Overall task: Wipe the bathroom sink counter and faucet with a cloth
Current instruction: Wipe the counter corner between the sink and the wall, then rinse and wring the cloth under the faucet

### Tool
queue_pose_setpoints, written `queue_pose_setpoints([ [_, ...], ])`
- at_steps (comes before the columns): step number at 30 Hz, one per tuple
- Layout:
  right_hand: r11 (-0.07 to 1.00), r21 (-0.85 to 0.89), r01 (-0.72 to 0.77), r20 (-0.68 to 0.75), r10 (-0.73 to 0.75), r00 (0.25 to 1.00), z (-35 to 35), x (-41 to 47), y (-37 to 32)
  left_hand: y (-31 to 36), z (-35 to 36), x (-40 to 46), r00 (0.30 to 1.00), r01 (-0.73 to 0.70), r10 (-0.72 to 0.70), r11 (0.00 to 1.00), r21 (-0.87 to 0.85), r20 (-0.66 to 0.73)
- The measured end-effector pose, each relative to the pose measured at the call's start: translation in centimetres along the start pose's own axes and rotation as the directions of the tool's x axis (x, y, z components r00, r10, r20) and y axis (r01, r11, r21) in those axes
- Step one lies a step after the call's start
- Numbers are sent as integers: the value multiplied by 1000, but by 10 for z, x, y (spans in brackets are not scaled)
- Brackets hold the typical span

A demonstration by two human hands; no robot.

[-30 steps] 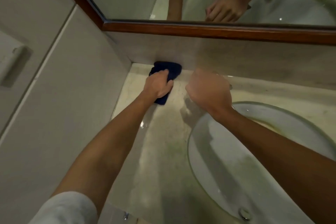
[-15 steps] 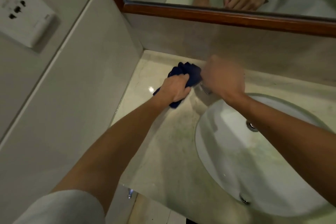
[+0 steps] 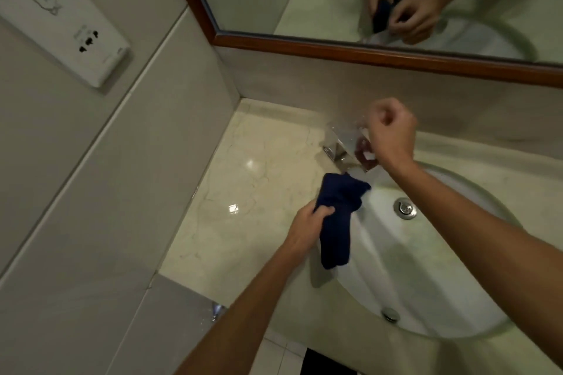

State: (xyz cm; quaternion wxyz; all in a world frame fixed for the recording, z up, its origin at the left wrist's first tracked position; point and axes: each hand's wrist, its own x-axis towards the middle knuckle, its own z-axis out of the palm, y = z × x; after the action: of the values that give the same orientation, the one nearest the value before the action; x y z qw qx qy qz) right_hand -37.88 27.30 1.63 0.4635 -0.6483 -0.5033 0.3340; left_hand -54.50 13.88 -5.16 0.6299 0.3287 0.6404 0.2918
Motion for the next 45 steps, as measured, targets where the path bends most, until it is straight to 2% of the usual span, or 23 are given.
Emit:
queue_pose_setpoints([
  [2, 997, 51, -64, -219, 74, 973, -30, -37, 7, 2, 8, -10, 994, 108, -105, 936, -335, 25],
  [3, 991, 62, -115, -261, 127, 957, -41, -60, 17, 3, 12, -13, 990, 143, -133, 889, -434, 53],
  [4, 983, 60, -175, -230, 184, 956, -49, -82, 28, 4, 15, -15, 988, 155, -134, 857, -492, 77],
  [6, 942, 41, -332, 11, 332, 943, -52, -117, 45, 6, 19, -15, 991, 133, -96, 835, -533, 97],
  [7, 910, 47, -413, 148, 402, 903, -49, -126, 52, 8, 21, -16, 992, 117, -73, 840, -529, 103],
  [9, 818, 97, -567, 322, 514, 795, -39, -132, 58, 8, 24, -16, 989, 91, -19, 856, -508, 145],
  [10, 785, 117, -608, 353, 539, 764, -35, -131, 60, 6, 25, -15, 984, 87, 3, 864, -496, 177],
  [12, 755, 162, -636, 338, 563, 754, -26, -125, 65, 1, 28, -8, 976, 80, 21, 891, -447, 217],
  [14, 775, 179, -607, 343, 529, 776, -22, -120, 75, -5, 31, 2, 982, 57, 4, 947, -317, 189],
  [17, 853, 68, -517, 388, 455, 801, -26, -104, 91, -13, 42, 19, 999, -33, 37, 995, -93, 37],
  [19, 874, 22, -486, 243, 467, 851, -31, -79, 102, -22, 50, 32, 994, -111, 111, 994, -23, 7],
  [21, 904, 68, -422, 75, 418, 906, -37, -47, 107, -29, 59, 45, 985, -173, 173, 985, -12, -12],
  [22, 924, 92, -370, 63, 366, 929, -37, -32, 106, -29, 63, 49, 981, -190, 190, 982, -16, -36],
  [24, 948, 153, -280, 144, 259, 955, -32, -8, 100, -27, 73, 60, 972, -224, 222, 975, -15, -72],
  [27, 939, 245, -242, 315, 159, 936, -18, 16, 91, -26, 85, 74, 957, -269, 263, 963, -32, -122],
  [29, 969, 206, -140, 317, 69, 946, -12, 25, 96, -25, 89, 81, 954, -274, 268, 961, -30, -131],
  [33, 992, 60, 113, 197, -123, 973, -2, 30, 112, -31, 89, 93, 950, -299, 300, 954, 30, -88],
  [37, 970, 69, 233, 137, -241, 961, 9, 33, 127, -42, 86, 99, 929, -337, 351, 933, 123, -117],
  [39, 971, 117, 210, 120, -224, 967, 10, 35, 128, -45, 86, 98, 911, -372, 390, 918, 137, -137],
  [42, 975, 199, 97, 114, -122, 986, 9, 38, 134, -44, 88, 99, 875, -412, 436, 899, 149, -209],
  [43, 975, 213, 66, 87, -86, 992, 8, 36, 140, -45, 87, 100, 863, -422, 450, 892, 161, -230],
  [45, 958, 285, -1, -72, 23, 997, 4, 24, 158, -44, 89, 99, 842, -454, 480, 877, 158, -248],
])
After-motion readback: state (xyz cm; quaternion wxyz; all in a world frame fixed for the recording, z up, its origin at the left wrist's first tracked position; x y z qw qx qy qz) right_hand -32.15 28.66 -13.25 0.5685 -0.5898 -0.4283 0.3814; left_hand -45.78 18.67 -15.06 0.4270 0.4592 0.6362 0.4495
